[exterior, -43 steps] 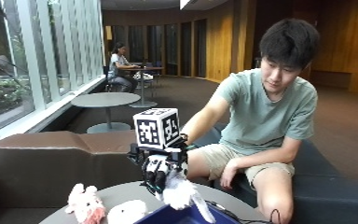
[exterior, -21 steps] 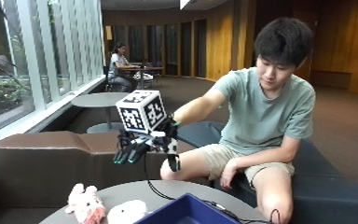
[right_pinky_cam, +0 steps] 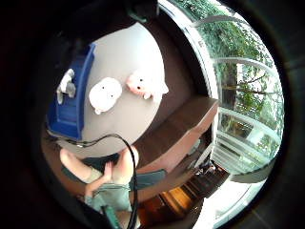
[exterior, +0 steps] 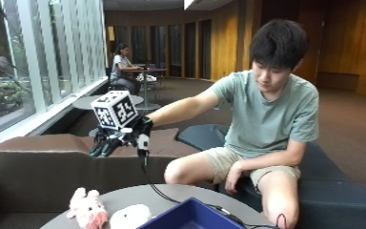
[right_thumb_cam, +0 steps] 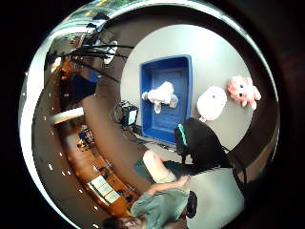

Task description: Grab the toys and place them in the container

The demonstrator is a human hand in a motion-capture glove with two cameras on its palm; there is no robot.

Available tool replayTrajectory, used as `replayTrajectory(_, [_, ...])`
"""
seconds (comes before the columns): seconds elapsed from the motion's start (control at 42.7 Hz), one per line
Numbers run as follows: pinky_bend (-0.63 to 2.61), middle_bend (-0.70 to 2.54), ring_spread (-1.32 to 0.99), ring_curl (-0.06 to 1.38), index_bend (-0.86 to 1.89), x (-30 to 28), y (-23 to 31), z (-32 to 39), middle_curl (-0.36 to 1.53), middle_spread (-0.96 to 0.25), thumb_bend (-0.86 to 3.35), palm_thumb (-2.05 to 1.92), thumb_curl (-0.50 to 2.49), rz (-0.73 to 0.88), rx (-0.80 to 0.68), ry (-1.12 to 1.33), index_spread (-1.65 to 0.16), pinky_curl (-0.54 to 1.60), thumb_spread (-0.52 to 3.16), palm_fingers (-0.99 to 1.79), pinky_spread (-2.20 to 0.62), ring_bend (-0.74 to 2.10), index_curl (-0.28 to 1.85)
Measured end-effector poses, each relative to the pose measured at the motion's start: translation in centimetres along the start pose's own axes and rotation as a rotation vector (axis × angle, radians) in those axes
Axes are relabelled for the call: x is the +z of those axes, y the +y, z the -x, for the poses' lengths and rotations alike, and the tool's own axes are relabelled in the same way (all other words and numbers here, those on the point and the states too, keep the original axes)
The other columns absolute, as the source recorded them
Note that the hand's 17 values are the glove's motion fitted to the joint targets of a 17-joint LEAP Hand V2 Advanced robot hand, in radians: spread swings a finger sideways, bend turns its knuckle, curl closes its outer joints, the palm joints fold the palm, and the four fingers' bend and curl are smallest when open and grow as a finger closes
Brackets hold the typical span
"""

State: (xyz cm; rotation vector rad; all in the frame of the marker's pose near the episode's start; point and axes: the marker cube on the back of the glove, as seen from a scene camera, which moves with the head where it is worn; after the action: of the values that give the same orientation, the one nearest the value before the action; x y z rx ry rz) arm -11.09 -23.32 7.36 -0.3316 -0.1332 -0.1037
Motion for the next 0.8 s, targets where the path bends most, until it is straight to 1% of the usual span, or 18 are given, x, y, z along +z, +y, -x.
replayTrajectory(0.164, [0.96,0.08,0.03,0.27,0.03,6.5,-2.4,-1.3,0.34,0.03,0.02,0.37,0.54,0.093,-0.084,-0.009,-0.21,0.34,1.32,-0.41,0.05,0.43,0.24])
replayTrajectory(0.258, [0.96,0.06,0.03,0.27,0.01,11.1,-3.3,-2.3,0.30,0.03,0.02,0.38,0.52,0.156,-0.082,-0.002,-0.21,0.34,1.33,-0.43,0.05,0.40,0.21])
replayTrajectory(0.398, [0.95,0.06,0.03,0.27,0.02,18.6,-4.5,-3.2,0.26,0.04,0.00,0.39,0.50,0.222,-0.071,-0.056,-0.20,0.34,1.34,-0.44,0.05,0.36,0.18])
replayTrajectory(0.586, [0.93,0.06,0.03,0.27,0.04,25.0,-5.4,-3.6,0.22,0.05,0.00,0.40,0.48,0.276,-0.057,-0.045,-0.20,0.33,1.35,-0.42,0.05,0.31,0.15])
replayTrajectory(0.679, [0.96,0.07,0.04,0.26,0.07,27.2,-5.7,-3.8,0.20,0.05,0.00,0.42,0.47,0.231,-0.042,0.003,-0.19,0.34,1.36,-0.39,0.06,0.24,0.15])
replayTrajectory(0.796, [1.05,0.06,0.05,0.25,0.12,29.1,-5.8,-4.1,0.18,0.04,0.02,0.46,0.47,0.107,-0.032,0.016,-0.20,0.37,1.39,-0.28,0.06,0.16,0.17])
